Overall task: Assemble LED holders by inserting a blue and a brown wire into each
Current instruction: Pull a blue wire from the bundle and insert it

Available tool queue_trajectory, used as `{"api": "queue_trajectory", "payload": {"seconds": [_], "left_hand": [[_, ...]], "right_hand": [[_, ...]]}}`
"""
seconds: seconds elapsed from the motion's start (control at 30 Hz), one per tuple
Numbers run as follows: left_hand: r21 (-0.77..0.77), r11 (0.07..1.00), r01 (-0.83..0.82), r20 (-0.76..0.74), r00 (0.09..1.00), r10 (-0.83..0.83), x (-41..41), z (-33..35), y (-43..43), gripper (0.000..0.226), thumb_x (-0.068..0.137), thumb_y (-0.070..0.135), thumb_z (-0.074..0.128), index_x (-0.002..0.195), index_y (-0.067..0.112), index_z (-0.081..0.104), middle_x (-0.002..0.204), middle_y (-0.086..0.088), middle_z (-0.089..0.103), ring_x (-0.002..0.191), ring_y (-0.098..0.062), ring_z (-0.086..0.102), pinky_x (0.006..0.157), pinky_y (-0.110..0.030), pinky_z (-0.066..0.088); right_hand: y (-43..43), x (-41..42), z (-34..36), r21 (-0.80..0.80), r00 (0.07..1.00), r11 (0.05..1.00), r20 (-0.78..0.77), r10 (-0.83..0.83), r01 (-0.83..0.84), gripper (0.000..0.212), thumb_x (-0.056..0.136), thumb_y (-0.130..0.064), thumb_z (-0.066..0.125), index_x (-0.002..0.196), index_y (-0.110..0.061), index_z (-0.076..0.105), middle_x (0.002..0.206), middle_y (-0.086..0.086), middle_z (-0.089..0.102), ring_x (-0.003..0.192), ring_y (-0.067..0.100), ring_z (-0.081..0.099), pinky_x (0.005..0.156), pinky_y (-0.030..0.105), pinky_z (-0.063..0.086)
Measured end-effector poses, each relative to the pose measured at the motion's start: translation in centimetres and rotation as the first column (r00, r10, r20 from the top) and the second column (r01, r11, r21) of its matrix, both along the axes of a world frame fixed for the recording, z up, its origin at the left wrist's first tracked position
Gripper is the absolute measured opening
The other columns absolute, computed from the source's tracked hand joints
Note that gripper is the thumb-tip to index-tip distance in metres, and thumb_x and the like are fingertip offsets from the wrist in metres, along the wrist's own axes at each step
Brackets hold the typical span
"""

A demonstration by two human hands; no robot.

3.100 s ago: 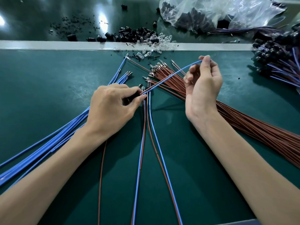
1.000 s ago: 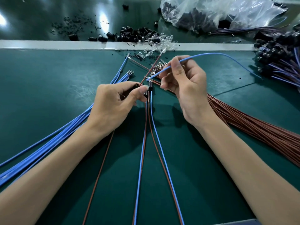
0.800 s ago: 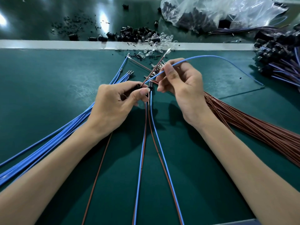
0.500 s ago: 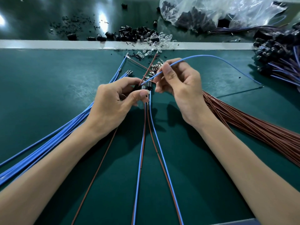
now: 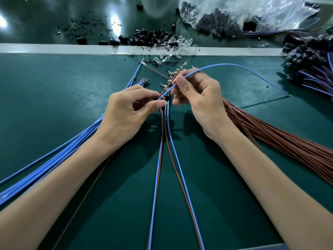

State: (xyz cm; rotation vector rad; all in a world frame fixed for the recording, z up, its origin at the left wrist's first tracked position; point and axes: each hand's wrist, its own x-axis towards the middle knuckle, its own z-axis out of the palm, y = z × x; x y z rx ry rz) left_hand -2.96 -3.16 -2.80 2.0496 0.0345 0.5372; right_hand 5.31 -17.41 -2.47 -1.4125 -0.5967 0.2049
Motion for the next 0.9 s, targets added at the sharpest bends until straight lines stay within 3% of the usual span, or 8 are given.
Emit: {"api": "queue_trajectory", "payload": {"seconds": [0.17, 0.3, 0.53, 0.77, 0.9], "left_hand": [[-0.088, 0.996, 0.029, 0.02, 0.999, -0.027, -0.16, -0.1, -0.08, 0.024, 0.071, 0.031, 0.071, 0.093, 0.029, 0.064, 0.083, 0.008, 0.066, 0.068, 0.001, 0.058, 0.072, -0.012, 0.047], [-0.175, 0.985, -0.007, 0.01, 1.0, 0.009, -0.16, -0.13, -0.12, 0.027, 0.067, 0.028, 0.074, 0.092, 0.027, 0.063, 0.086, 0.01, 0.068, 0.072, 0.001, 0.061, 0.077, -0.013, 0.049], [-0.209, 0.978, -0.009, -0.036, 0.999, 0.001, -0.18, 0.0, -0.14, 0.019, 0.069, 0.028, 0.072, 0.086, 0.034, 0.066, 0.071, 0.023, 0.069, 0.068, 0.004, 0.061, 0.072, -0.012, 0.05], [-0.136, 0.99, 0.024, -0.033, 0.999, -0.029, -0.14, -0.19, -0.02, 0.02, 0.075, 0.029, 0.069, 0.095, 0.032, 0.066, 0.083, 0.012, 0.068, 0.063, 0.01, 0.053, 0.064, -0.01, 0.044], [-0.111, 0.993, 0.038, -0.024, 0.999, -0.041, -0.08, -0.43, 0.19, 0.019, 0.077, 0.029, 0.068, 0.096, 0.031, 0.067, 0.082, 0.018, 0.067, 0.063, 0.01, 0.053, 0.063, -0.007, 0.04]], "right_hand": [[0.0, 0.24, 0.05, -0.025, 0.999, 0.999, -0.002, -0.048, 0.048, 0.015, 0.095, -0.009, 0.053, 0.083, -0.016, 0.058, 0.062, -0.008, 0.064, 0.052, 0.007, 0.058, 0.058, 0.022, 0.052], [-0.03, 0.25, 0.17, -0.034, 0.999, 0.998, -0.008, -0.05, 0.049, 0.015, 0.098, -0.01, 0.049, 0.084, -0.015, 0.054, 0.062, -0.008, 0.065, 0.051, 0.008, 0.058, 0.057, 0.022, 0.05], [-0.06, 0.26, 0.21, -0.043, 0.999, 0.998, -0.006, -0.054, 0.054, 0.016, 0.098, -0.009, 0.048, 0.084, -0.014, 0.054, 0.061, -0.009, 0.064, 0.05, 0.008, 0.058, 0.056, 0.021, 0.05], [0.01, 0.43, 0.05, -0.043, 0.996, 0.996, 0.034, -0.083, 0.085, 0.019, 0.098, -0.008, 0.046, 0.081, -0.015, 0.051, 0.059, -0.009, 0.061, 0.05, 0.008, 0.058, 0.055, 0.023, 0.05], [-0.06, 0.51, 0.07, -0.065, 0.996, 0.994, 0.027, -0.087, 0.088, 0.02, 0.098, -0.006, 0.048, 0.081, -0.014, 0.053, 0.06, -0.008, 0.061, 0.05, 0.009, 0.058, 0.056, 0.023, 0.051]]}}
